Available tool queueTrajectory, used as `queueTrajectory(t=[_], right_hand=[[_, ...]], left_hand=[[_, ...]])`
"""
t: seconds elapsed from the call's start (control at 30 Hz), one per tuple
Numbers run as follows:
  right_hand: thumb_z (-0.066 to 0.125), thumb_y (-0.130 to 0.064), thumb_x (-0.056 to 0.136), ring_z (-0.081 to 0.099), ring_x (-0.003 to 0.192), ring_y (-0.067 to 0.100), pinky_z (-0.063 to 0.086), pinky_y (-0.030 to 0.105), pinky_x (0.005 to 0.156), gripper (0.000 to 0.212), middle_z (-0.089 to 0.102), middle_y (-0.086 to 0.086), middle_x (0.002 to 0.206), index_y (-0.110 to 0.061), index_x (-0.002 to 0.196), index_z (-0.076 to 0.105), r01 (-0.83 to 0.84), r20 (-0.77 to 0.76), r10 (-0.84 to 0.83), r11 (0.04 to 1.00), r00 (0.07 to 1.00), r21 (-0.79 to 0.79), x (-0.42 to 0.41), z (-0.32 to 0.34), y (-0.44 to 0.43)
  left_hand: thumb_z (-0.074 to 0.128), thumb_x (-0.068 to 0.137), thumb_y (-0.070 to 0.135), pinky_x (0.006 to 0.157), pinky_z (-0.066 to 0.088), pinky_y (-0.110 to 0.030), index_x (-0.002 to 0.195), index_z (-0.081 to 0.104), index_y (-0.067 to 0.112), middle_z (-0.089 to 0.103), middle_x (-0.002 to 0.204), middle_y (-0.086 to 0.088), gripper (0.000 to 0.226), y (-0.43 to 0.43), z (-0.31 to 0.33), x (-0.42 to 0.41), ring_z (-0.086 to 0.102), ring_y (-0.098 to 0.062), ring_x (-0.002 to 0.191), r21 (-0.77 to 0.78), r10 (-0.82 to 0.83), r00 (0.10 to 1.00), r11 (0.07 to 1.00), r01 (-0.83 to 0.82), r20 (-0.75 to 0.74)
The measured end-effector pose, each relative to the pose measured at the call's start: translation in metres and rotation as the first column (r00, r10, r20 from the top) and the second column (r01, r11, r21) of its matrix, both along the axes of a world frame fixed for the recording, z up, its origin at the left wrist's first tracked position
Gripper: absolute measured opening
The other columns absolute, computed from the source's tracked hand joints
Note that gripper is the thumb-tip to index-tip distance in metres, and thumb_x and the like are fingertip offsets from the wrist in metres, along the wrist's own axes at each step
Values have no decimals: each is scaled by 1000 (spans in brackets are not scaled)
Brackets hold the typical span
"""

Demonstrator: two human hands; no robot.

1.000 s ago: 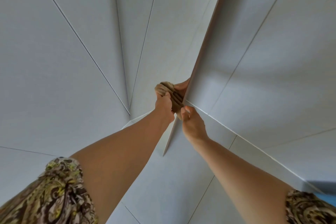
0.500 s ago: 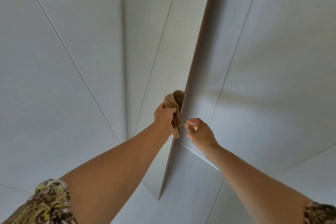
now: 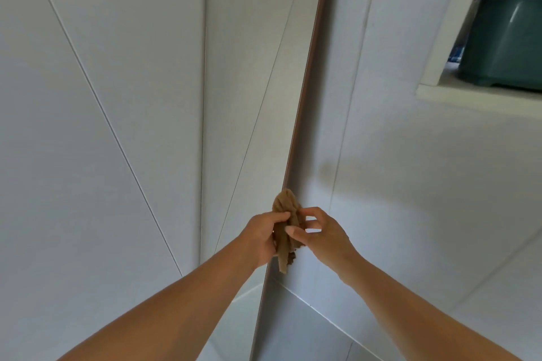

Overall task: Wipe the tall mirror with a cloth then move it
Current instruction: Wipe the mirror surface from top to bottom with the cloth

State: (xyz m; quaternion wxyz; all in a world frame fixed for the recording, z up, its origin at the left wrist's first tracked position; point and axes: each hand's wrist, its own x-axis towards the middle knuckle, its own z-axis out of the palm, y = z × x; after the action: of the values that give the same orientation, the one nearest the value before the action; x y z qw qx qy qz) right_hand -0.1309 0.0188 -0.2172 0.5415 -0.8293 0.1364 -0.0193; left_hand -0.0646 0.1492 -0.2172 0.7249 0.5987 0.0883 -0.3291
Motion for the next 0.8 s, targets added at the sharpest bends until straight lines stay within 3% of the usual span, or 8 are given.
queueTrajectory(t=[0.07, 0.17, 0.23, 0.33, 0.43, 0.53, 0.67, 0.8], right_hand=[[76, -49, 73, 67, 92, 12, 57, 35, 84, 46, 67, -10, 103, -31, 110, 55, 5, 20, -5, 1000, 1000, -19, 1, 9, -3], [76, -51, 72, 65, 84, 7, 52, 21, 72, 51, 63, -16, 92, -30, 112, 50, -1, 55, 6, 996, 998, -92, 5, 37, -13], [75, -50, 74, 63, 81, 5, 47, 15, 67, 51, 61, -16, 87, -29, 111, 48, 22, 84, -10, 989, 996, -146, 11, 55, -21], [73, -43, 79, 62, 73, 4, 47, 12, 61, 42, 62, -13, 84, -27, 109, 48, 112, 149, -86, 978, 985, -175, 22, 79, -36], [70, -38, 83, 63, 69, 4, 48, 11, 53, 35, 63, -11, 84, -27, 107, 47, 183, 200, -151, 971, 968, -155, 29, 103, -56], [69, -38, 84, 64, 70, 3, 47, 10, 51, 34, 64, -10, 86, -26, 108, 49, 278, 281, -240, 955, 929, -106, 27, 131, -87], [67, -40, 85, 65, 70, 1, 51, 11, 54, 33, 64, -16, 85, -28, 109, 48, 394, 428, -323, 915, 844, -87, 13, 163, -117], [68, -38, 84, 69, 68, 9, 59, 26, 59, 41, 68, -9, 86, -29, 113, 40, 526, 626, -342, 840, 701, -130, -1, 189, -162]], left_hand=[[51, 102, 12, 71, 57, -40, 115, 66, 5, 71, 98, -11, 21, -2, 16, -4, 67, -25, 90, -6, -70, 997, 997, 71, 35], [56, 101, 16, 80, 56, -41, 104, 67, 10, 74, 87, -6, 13, -15, 51, 3, 67, -22, 89, 19, -182, 981, 983, 182, 70], [62, 98, 21, 94, 53, -44, 106, 66, 11, 71, 98, -6, 13, -25, 74, 14, 65, -24, 98, 78, -234, 966, 971, 227, 107], [69, 93, 30, 97, 49, -40, 107, 67, 12, 70, 103, -7, 22, -44, 101, 34, 64, -23, 100, 170, -358, 913, 929, 328, 194], [73, 88, 37, 113, 40, -47, 113, 63, 15, 67, 118, -8, 35, -63, 125, 51, 60, -27, 116, 219, -415, 873, 904, 366, 255], [69, 92, 34, 117, 32, -51, 115, 62, 16, 63, 126, -8, 30, -96, 153, 63, 55, -25, 124, 241, -469, 810, 882, 406, 352], [63, 98, 28, 112, 46, -47, 119, 62, 12, 68, 113, -6, 27, -138, 188, 57, 63, -26, 115, 172, -491, 722, 865, 472, 487], [57, 102, 27, 103, 54, -38, 127, 65, 9, 72, 119, -12, 32, -186, 220, 47, 68, -23, 111, 115, -478, 648, 847, 519, 593]])
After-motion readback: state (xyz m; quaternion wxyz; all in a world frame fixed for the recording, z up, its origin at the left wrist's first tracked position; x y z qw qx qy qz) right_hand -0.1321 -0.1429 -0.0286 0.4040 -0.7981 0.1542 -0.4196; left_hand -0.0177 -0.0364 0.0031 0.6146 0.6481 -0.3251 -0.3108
